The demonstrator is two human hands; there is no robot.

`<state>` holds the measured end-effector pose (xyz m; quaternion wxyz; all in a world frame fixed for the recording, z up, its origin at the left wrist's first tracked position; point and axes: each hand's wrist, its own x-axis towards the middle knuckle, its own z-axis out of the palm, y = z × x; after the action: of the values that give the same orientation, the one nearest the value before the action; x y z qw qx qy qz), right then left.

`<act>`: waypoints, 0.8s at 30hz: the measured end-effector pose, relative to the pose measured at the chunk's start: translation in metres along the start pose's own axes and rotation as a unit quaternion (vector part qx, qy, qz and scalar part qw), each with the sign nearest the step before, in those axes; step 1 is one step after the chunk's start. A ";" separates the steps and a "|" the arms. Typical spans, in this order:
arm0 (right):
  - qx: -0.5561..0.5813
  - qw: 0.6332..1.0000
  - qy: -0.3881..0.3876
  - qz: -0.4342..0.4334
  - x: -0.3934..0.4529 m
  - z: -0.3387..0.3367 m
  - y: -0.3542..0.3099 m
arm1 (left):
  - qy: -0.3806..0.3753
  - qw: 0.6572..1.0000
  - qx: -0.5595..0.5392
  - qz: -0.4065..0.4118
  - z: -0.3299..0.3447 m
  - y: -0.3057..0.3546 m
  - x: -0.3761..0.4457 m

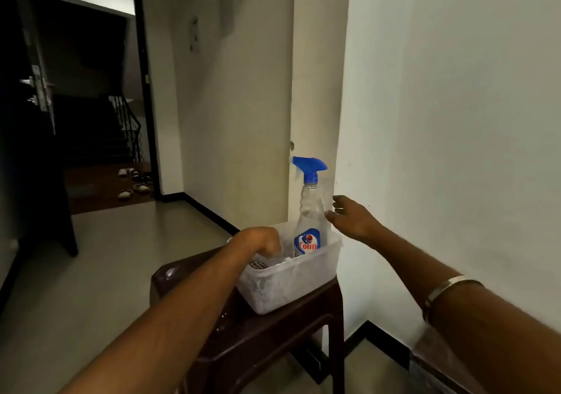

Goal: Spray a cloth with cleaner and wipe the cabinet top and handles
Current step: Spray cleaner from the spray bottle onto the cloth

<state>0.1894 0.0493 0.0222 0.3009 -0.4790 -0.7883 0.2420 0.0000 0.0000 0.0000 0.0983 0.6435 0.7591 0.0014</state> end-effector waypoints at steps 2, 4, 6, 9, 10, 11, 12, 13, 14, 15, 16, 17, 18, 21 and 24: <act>0.046 0.999 -0.007 0.002 0.013 0.010 -0.002 | -0.121 0.991 0.049 -0.007 0.005 -0.005 0.011; 0.096 0.995 -0.012 -0.007 0.024 0.022 -0.004 | -0.220 0.973 0.072 -0.009 0.013 -0.009 0.019; 0.130 0.991 0.000 -0.009 0.034 0.030 -0.005 | -0.260 0.962 0.082 -0.007 0.016 -0.010 0.026; 0.186 0.982 0.040 -0.021 0.047 0.033 -0.006 | -0.278 0.956 0.096 -0.005 0.009 -0.007 0.033; 0.202 0.978 0.047 -0.021 0.049 0.032 -0.007 | -0.274 0.955 0.114 -0.006 0.006 -0.007 0.036; 0.215 0.975 0.053 -0.021 0.051 0.032 -0.007 | -0.268 0.953 0.142 -0.002 0.003 -0.005 0.039; 0.224 0.973 0.055 -0.019 0.052 0.033 -0.007 | -0.260 0.950 0.171 -0.004 0.002 -0.002 0.039; 0.231 0.971 0.055 -0.018 0.054 0.034 -0.006 | -0.246 0.949 0.199 0.000 0.001 0.001 0.040; 0.232 0.971 0.051 -0.015 0.056 0.036 -0.005 | -0.231 0.948 0.220 0.008 0.002 0.005 0.039; 0.233 0.971 0.045 -0.014 0.057 0.038 -0.006 | -0.215 0.948 0.235 0.018 0.002 0.007 0.038; 0.227 0.973 0.035 -0.013 0.058 0.039 -0.008 | -0.203 0.947 0.250 0.020 0.003 0.009 0.036; 0.216 0.976 0.026 -0.019 0.058 0.040 -0.010 | -0.195 0.944 0.263 0.027 0.004 0.010 0.035; 0.199 0.979 0.018 -0.027 0.058 0.041 -0.014 | -0.198 0.939 0.278 0.028 0.005 0.009 0.035; 0.173 0.983 0.015 -0.063 0.059 0.045 -0.020 | -0.214 0.926 0.309 0.042 0.009 0.006 0.036; 0.196 0.975 0.020 -0.105 0.057 0.048 -0.023 | -0.225 0.925 0.294 0.080 0.008 0.006 0.034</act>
<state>0.1205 0.0867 0.0177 0.4285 -0.3305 -0.7650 0.3492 0.0018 0.0334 -0.0123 0.0726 0.6853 0.6295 -0.3589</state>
